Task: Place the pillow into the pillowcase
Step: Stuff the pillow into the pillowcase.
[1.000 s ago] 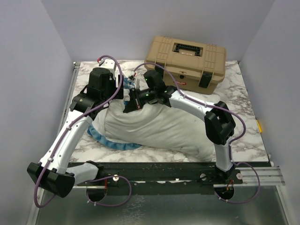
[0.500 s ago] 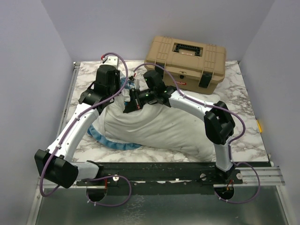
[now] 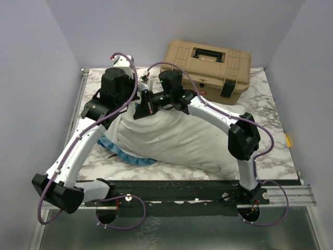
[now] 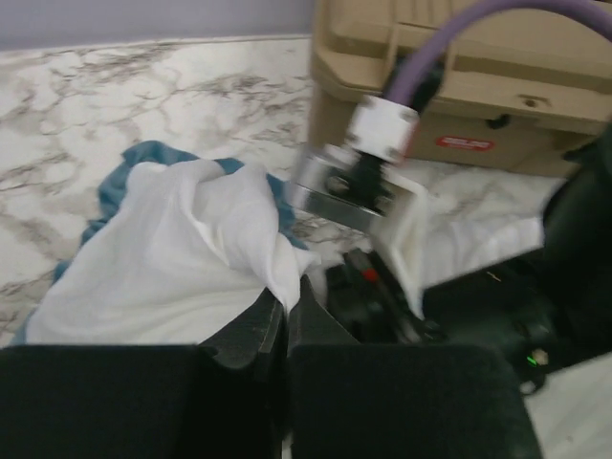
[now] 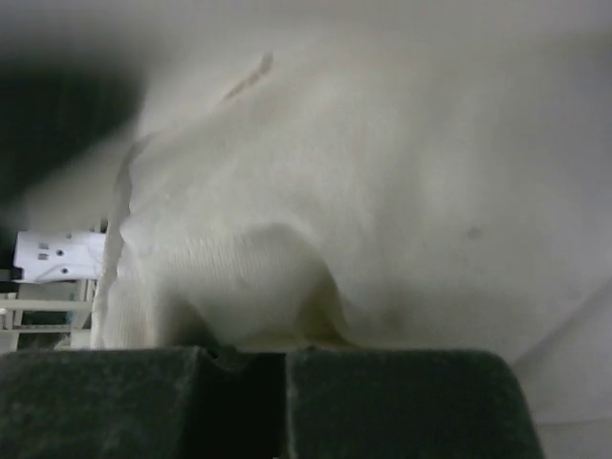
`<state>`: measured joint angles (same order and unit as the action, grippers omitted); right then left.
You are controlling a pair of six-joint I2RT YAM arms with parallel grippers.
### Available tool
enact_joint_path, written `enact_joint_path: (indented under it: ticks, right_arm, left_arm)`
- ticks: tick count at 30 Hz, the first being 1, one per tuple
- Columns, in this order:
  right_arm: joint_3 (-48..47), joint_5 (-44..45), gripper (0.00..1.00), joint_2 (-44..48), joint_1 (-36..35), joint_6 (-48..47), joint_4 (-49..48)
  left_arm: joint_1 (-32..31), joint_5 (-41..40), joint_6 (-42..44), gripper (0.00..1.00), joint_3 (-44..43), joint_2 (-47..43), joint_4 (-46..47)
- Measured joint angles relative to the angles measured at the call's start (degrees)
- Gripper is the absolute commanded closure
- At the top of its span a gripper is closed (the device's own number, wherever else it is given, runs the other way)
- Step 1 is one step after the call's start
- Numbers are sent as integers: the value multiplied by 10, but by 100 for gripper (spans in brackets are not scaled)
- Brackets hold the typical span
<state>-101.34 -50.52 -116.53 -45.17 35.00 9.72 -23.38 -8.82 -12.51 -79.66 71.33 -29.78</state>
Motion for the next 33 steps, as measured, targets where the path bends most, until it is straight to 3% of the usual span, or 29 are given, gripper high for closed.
enact_joint_path:
  ticks: [10,19,28,33]
  right_arm:
    - [35,-55,99,-10,36,202,-218]
    - [3,-106,97,-54,44,354,-344]
    - [-8,-115,90,-124,59,470,-420]
    - [-132,-120,83,-185,64,486,-381]
  left_arm:
    - [-158,-7,-68,100,0,-43,-17]
    - [-242,-74,-101,100,0,-43,-20]
    - [-255,-109,-110,100,58,-51,-12]
    - [-255,-147,-106,100,81,-56,2]
